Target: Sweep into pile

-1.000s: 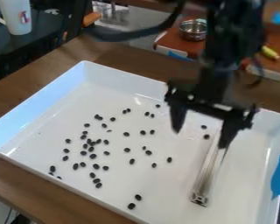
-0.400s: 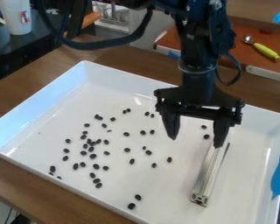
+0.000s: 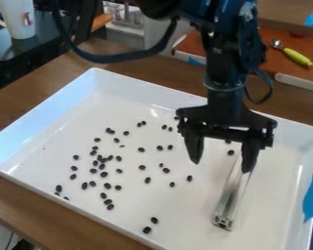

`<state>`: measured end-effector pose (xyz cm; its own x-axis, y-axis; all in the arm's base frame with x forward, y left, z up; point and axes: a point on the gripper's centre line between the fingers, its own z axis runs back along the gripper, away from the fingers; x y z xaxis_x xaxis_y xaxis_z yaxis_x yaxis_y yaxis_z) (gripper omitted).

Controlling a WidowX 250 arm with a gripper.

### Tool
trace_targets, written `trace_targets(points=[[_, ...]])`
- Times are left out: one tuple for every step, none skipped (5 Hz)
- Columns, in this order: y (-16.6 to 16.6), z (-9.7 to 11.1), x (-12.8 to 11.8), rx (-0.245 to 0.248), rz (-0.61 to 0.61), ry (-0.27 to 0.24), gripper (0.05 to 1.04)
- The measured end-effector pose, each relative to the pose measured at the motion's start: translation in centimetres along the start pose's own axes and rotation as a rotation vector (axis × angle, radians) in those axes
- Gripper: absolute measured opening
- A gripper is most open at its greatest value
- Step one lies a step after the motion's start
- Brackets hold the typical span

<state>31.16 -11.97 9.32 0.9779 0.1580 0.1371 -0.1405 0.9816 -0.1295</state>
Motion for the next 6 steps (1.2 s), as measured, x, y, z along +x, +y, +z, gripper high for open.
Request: trace_targets(points=[[-0.5,-0.7,-0.3,0.015,-0.002,0.011,0.999],[-0.9,-1.2,-0.3,0.022,-0.003,-0.003,0.999],[-1.6,-1.9,-0.6,0.027,-0.017,-0.011,0.999],[-1.9,-2.3,-0.5,0.027,-0.023,-0.051,0.994],[-1.8,-2.9,-0.7,0.031,-0.034,-0.046,0.946],[-1.1,-3.8,-1.5,0.047,-0.045,-0.036,0.66]])
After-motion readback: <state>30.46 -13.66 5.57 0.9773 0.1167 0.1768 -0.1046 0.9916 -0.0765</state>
